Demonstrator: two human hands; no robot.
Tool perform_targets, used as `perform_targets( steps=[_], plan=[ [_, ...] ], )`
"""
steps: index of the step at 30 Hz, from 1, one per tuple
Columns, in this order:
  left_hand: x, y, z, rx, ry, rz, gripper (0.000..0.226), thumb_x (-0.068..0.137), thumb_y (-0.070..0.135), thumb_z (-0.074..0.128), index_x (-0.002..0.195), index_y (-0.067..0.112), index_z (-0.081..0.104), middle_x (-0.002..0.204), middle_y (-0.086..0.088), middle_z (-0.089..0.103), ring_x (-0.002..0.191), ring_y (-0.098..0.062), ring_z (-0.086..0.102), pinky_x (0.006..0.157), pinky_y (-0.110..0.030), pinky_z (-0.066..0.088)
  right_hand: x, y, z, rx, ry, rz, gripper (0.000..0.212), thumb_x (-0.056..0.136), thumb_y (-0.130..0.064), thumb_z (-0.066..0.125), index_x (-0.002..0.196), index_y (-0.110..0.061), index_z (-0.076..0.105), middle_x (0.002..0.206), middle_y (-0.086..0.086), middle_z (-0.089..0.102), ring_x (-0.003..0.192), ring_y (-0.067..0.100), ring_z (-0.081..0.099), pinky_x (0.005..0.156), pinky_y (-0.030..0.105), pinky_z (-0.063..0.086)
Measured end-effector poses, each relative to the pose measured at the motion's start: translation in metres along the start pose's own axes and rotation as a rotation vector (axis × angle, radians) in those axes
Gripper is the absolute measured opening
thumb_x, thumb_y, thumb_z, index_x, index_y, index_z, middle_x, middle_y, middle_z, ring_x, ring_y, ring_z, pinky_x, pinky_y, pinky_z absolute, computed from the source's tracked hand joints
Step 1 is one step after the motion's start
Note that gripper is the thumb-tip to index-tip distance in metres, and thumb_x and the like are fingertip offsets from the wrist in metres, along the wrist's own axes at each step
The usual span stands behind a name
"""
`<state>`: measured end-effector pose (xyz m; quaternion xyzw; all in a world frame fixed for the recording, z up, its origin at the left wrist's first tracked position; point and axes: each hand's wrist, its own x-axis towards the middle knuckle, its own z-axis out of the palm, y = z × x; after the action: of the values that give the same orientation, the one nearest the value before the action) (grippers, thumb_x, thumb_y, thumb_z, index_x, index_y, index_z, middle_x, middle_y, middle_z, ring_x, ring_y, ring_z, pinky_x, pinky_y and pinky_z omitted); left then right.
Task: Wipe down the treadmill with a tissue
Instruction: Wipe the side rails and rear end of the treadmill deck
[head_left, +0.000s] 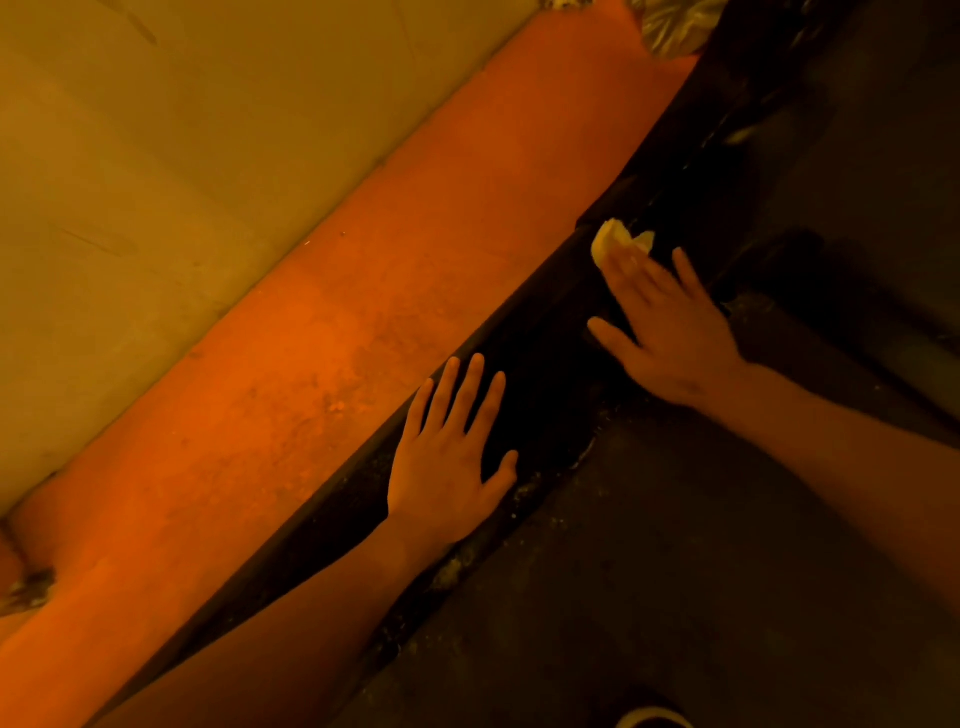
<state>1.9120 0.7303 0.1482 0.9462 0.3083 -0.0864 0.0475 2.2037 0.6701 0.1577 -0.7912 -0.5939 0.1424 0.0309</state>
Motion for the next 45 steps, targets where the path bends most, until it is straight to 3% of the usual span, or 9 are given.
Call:
perform_targets(
  steps=[2, 7, 13, 19, 25, 30, 34, 39, 45],
  plan=[
    [0.000, 0.000, 0.000, 0.000, 0.003, -0.002, 0.076, 0.105, 0.062, 0.024, 0.167, 0.023, 0.006, 0.174, -0.005, -0.005, 0.160, -0.027, -0.011, 0.128, -0.047, -0.007, -0.017, -0.017, 0.005, 0.050, -0.004, 0.029, 0.092, 0.098, -0.075, -0.001, 0.166, -0.013, 0.003, 0.174, 0.007, -0.002, 0.161, 0.022, -0.005, 0.129, 0.050, -0.003],
    [0.000, 0.000, 0.000, 0.000, 0.002, -0.003, 0.076, 0.105, 0.062, 0.026, 0.167, 0.022, 0.009, 0.174, -0.006, -0.004, 0.160, -0.027, -0.010, 0.129, -0.047, -0.005, -0.088, -0.046, 0.029, 0.018, -0.096, -0.318, 0.087, 0.101, -0.071, 0.014, 0.166, -0.014, 0.005, 0.175, 0.005, -0.003, 0.161, 0.021, -0.006, 0.129, 0.053, 0.010],
    [-0.001, -0.001, 0.002, -0.025, 0.007, 0.006, 0.076, 0.105, 0.063, 0.023, 0.167, 0.023, 0.004, 0.174, -0.005, -0.007, 0.160, -0.027, -0.012, 0.129, -0.049, -0.004, -0.038, 0.014, 0.007, -0.004, 0.013, 0.040, 0.090, 0.100, -0.073, 0.004, 0.166, -0.013, 0.003, 0.174, 0.007, -0.001, 0.161, 0.022, -0.003, 0.129, 0.053, 0.001],
    [0.000, -0.001, 0.004, -0.030, 0.019, -0.002, 0.076, 0.104, 0.062, 0.027, 0.167, 0.022, 0.010, 0.174, -0.007, -0.002, 0.160, -0.028, -0.006, 0.129, -0.051, 0.005, -0.086, -0.032, 0.035, -0.040, -0.034, -0.246, 0.093, 0.099, -0.076, 0.015, 0.166, -0.012, 0.006, 0.174, 0.007, 0.001, 0.161, 0.023, -0.003, 0.129, 0.052, 0.008],
    [0.000, -0.002, 0.004, -0.032, 0.022, 0.004, 0.076, 0.105, 0.063, 0.024, 0.167, 0.022, 0.005, 0.174, -0.006, -0.005, 0.160, -0.028, -0.009, 0.129, -0.052, 0.004, -0.054, 0.017, 0.016, -0.001, 0.014, 0.060, 0.095, 0.098, -0.076, 0.004, 0.166, -0.010, 0.003, 0.174, 0.010, -0.003, 0.161, 0.025, -0.005, 0.129, 0.054, 0.001],
    [0.000, -0.001, 0.005, -0.038, 0.031, 0.002, 0.076, 0.104, 0.062, 0.025, 0.167, 0.022, 0.008, 0.174, -0.006, -0.004, 0.160, -0.027, -0.008, 0.129, -0.051, 0.005, -0.091, -0.019, 0.040, 0.022, -0.015, -0.216, 0.093, 0.099, -0.074, 0.021, 0.166, -0.011, 0.004, 0.174, 0.008, -0.003, 0.161, 0.024, -0.004, 0.128, 0.056, 0.013],
    [-0.001, -0.001, 0.005, -0.042, 0.037, 0.006, 0.076, 0.105, 0.062, 0.026, 0.167, 0.023, 0.006, 0.174, -0.006, -0.004, 0.160, -0.027, -0.009, 0.129, -0.050, 0.000, -0.067, 0.017, 0.029, 0.072, 0.058, 0.050, 0.094, 0.099, -0.076, 0.010, 0.166, -0.011, 0.000, 0.174, 0.009, -0.005, 0.161, 0.023, -0.007, 0.129, 0.055, 0.005],
    [-0.001, -0.002, 0.005, -0.038, 0.048, -0.001, 0.077, 0.105, 0.062, 0.028, 0.167, 0.023, 0.007, 0.174, -0.006, -0.004, 0.160, -0.027, -0.008, 0.129, -0.050, 0.001, -0.069, -0.011, 0.038, 0.187, 0.087, 0.134, 0.094, 0.099, -0.075, 0.010, 0.166, -0.009, 0.001, 0.174, 0.010, -0.006, 0.160, 0.023, -0.009, 0.130, 0.051, -0.001],
    [0.000, -0.001, 0.004, -0.036, 0.049, -0.004, 0.076, 0.104, 0.062, 0.029, 0.167, 0.022, 0.010, 0.174, -0.006, -0.002, 0.160, -0.027, -0.007, 0.129, -0.049, -0.001, -0.093, -0.034, 0.040, 0.047, -0.037, -0.251, 0.090, 0.100, -0.073, 0.016, 0.166, -0.013, 0.002, 0.174, 0.006, -0.006, 0.160, 0.021, -0.010, 0.129, 0.051, 0.004]
  ],
)
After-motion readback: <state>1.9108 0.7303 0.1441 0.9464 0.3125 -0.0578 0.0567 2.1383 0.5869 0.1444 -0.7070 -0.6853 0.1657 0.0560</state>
